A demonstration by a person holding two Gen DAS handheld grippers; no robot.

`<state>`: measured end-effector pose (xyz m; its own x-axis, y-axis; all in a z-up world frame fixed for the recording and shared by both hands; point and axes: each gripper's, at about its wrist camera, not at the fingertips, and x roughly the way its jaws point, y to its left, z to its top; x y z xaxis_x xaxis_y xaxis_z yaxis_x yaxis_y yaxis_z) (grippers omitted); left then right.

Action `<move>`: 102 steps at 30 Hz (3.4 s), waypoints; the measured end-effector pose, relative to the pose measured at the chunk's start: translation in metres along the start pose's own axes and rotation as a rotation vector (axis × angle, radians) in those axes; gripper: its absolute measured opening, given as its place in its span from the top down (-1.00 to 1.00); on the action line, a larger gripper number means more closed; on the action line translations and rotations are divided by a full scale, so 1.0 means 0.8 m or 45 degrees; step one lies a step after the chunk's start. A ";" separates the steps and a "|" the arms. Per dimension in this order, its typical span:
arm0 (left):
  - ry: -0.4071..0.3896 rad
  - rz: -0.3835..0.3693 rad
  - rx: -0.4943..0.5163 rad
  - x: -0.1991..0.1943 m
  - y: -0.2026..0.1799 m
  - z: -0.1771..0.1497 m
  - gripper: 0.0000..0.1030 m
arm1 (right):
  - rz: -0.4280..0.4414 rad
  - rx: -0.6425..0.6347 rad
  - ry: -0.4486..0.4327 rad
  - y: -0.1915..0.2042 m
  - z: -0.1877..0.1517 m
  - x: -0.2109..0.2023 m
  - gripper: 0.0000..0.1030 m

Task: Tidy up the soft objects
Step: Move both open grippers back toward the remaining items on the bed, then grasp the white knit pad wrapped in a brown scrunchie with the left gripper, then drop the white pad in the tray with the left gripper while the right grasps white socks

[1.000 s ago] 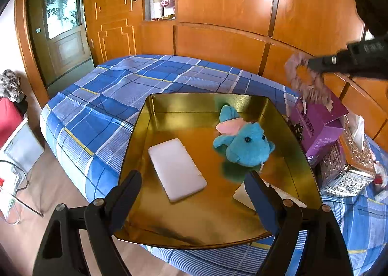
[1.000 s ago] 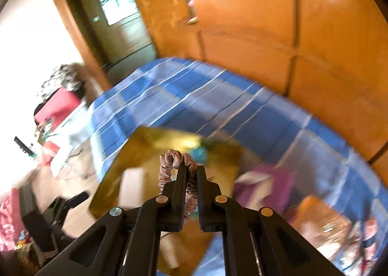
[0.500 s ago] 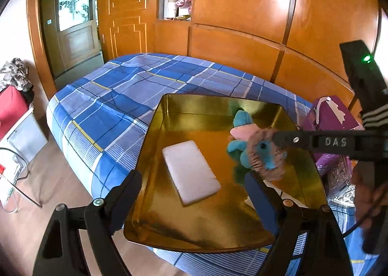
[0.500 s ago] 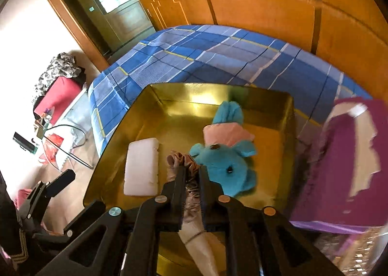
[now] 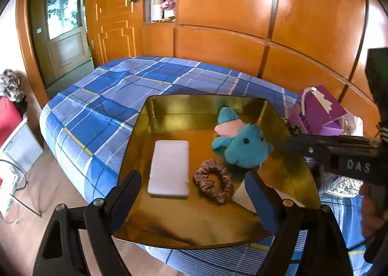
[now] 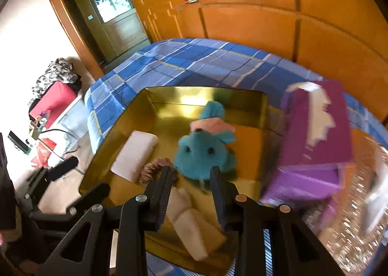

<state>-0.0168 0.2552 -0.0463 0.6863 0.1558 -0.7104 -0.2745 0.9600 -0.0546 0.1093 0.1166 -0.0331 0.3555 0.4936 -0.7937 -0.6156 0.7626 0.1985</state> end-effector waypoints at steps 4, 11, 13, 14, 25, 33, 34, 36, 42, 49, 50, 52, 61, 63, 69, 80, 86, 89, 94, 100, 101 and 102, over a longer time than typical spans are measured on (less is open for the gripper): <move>-0.004 -0.007 0.031 -0.003 -0.012 -0.001 -0.69 | -0.083 -0.010 -0.053 -0.011 -0.019 -0.023 0.37; -0.014 -0.022 0.078 -0.011 -0.032 -0.001 -0.69 | -0.226 -0.034 -0.176 -0.025 -0.050 -0.069 0.37; -0.020 -0.029 0.099 -0.013 -0.039 0.000 -0.69 | -0.255 -0.021 -0.201 -0.032 -0.058 -0.081 0.37; -0.024 -0.037 0.110 -0.015 -0.043 0.000 -0.69 | -0.274 -0.007 -0.218 -0.039 -0.063 -0.088 0.37; -0.061 -0.106 0.207 -0.026 -0.092 0.013 -0.69 | -0.446 0.226 -0.318 -0.126 -0.146 -0.158 0.36; -0.115 -0.312 0.392 -0.051 -0.171 0.040 -0.69 | -0.672 0.574 -0.118 -0.218 -0.251 -0.168 0.36; -0.121 -0.341 0.414 -0.055 -0.183 0.044 -0.69 | -0.690 0.619 -0.093 -0.228 -0.265 -0.169 0.36; -0.133 -0.411 0.469 -0.064 -0.214 0.054 -0.69 | -0.706 0.704 -0.065 -0.244 -0.289 -0.171 0.36; -0.112 -0.644 0.594 -0.081 -0.325 0.089 -0.64 | -0.730 0.810 -0.053 -0.263 -0.325 -0.176 0.36; 0.143 -0.807 0.633 -0.036 -0.475 0.106 -0.25 | -0.748 0.729 -0.067 -0.255 -0.325 -0.171 0.23; 0.180 -0.810 0.624 -0.024 -0.489 0.104 -0.21 | -0.744 0.727 -0.074 -0.255 -0.326 -0.171 0.20; 0.246 -0.784 0.629 0.003 -0.523 0.100 -0.15 | -0.731 0.730 -0.083 -0.256 -0.327 -0.171 0.19; 0.540 -0.601 0.551 0.134 -0.610 0.077 -0.03 | -0.684 0.737 -0.141 -0.263 -0.331 -0.173 0.12; 0.590 -0.548 0.531 0.160 -0.616 0.073 -0.03 | -0.671 0.744 -0.155 -0.266 -0.332 -0.173 0.11; 0.702 -0.474 0.481 0.207 -0.622 0.054 0.18 | -0.641 0.751 -0.187 -0.272 -0.334 -0.174 0.10; 0.677 -0.478 0.604 0.200 -0.621 0.031 0.29 | -0.613 0.755 -0.211 -0.277 -0.335 -0.176 0.10; 0.627 -0.484 0.571 0.186 -0.612 0.068 0.29 | -0.627 0.741 -0.205 -0.274 -0.335 -0.175 0.10; 0.581 -0.473 0.536 0.179 -0.600 0.103 0.28 | -0.637 0.733 -0.199 -0.271 -0.334 -0.174 0.10; 0.495 -0.409 0.456 0.173 -0.566 0.171 0.28 | -0.647 0.724 -0.188 -0.269 -0.334 -0.173 0.10; 0.396 -0.294 0.378 0.169 -0.500 0.243 0.28 | -0.673 0.696 -0.179 -0.265 -0.334 -0.172 0.10; 0.382 -0.276 0.359 0.167 -0.483 0.253 0.28 | -0.675 0.693 -0.179 -0.265 -0.334 -0.172 0.10; 0.366 -0.256 0.333 0.164 -0.460 0.264 0.28 | -0.677 0.690 -0.179 -0.265 -0.334 -0.172 0.10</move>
<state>0.3165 -0.0286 0.0291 0.4829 -0.0756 -0.8724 0.0507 0.9970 -0.0583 0.0028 -0.2243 -0.1197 0.6153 0.0243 -0.7879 0.0808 0.9923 0.0936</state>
